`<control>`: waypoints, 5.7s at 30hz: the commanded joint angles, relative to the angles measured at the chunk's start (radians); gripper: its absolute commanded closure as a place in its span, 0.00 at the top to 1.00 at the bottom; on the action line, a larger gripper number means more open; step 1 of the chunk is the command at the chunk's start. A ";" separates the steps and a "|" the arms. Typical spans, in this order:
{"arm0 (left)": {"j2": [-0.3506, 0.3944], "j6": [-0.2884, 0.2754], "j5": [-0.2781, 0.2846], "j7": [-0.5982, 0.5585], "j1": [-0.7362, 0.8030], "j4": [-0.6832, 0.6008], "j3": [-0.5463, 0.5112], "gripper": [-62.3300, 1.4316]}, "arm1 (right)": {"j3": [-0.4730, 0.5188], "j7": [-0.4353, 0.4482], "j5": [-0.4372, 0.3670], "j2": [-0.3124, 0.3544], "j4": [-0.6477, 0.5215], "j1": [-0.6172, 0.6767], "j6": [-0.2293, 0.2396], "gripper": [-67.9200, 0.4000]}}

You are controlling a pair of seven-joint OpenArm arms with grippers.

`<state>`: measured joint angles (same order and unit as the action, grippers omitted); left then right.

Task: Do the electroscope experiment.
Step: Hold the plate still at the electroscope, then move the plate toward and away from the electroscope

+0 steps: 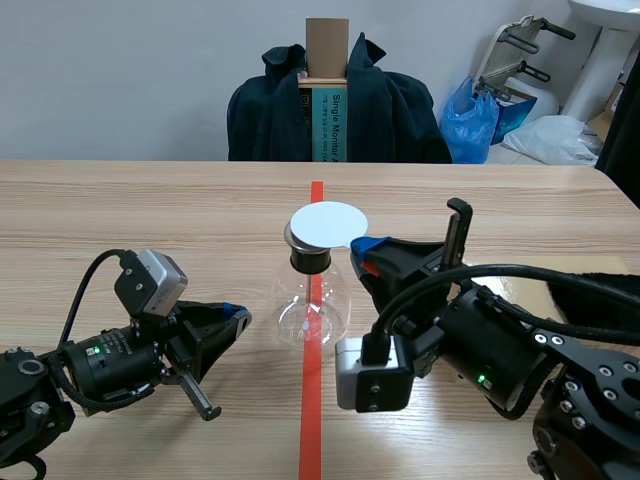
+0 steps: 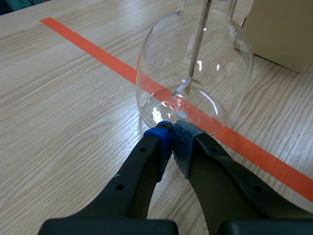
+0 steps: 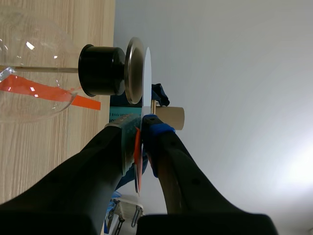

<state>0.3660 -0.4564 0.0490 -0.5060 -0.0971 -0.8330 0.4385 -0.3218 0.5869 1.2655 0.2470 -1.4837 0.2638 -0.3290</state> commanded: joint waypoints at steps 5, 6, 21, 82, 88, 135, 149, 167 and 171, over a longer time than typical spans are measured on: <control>-0.002 -0.002 0.009 -0.014 -0.005 -0.017 -0.001 0.07 | 0.008 0.000 -0.008 0.013 -0.026 -0.012 -0.014 0.02; -0.002 -0.002 0.009 -0.014 -0.005 -0.017 -0.001 0.07 | 0.008 0.000 -0.008 0.013 -0.026 -0.012 -0.015 0.02; -0.002 -0.002 0.009 -0.014 -0.005 -0.017 -0.001 0.07 | 0.008 0.000 -0.008 0.013 -0.026 -0.012 -0.015 0.02; -0.002 -0.002 0.009 -0.014 -0.005 -0.017 -0.001 0.07 | 0.041 -0.156 0.008 0.013 -0.026 -0.011 -0.043 0.02; -0.002 -0.002 0.009 -0.014 -0.005 -0.017 -0.001 0.07 | 0.041 -0.041 0.015 0.013 -0.026 -0.011 -0.044 0.02; -0.002 -0.002 0.009 -0.014 -0.005 -0.017 -0.001 0.07 | 0.042 -0.319 0.014 0.013 -0.026 -0.011 -0.044 0.02; -0.002 -0.002 0.009 -0.014 -0.005 -0.017 -0.001 0.07 | 0.041 -0.042 0.014 0.013 -0.026 -0.011 -0.044 0.02; -0.002 -0.002 0.009 -0.014 -0.003 -0.017 -0.001 0.07 | 0.041 0.056 0.014 0.013 -0.026 -0.011 -0.044 0.02; -0.002 -0.002 0.009 -0.014 -0.003 -0.017 -0.001 0.07 | 0.041 0.009 0.014 0.013 -0.026 -0.011 -0.044 0.02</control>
<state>0.3660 -0.4564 0.0490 -0.5060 -0.0971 -0.8330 0.4385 -0.2890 0.6056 1.2873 0.2470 -1.4837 0.2642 -0.3592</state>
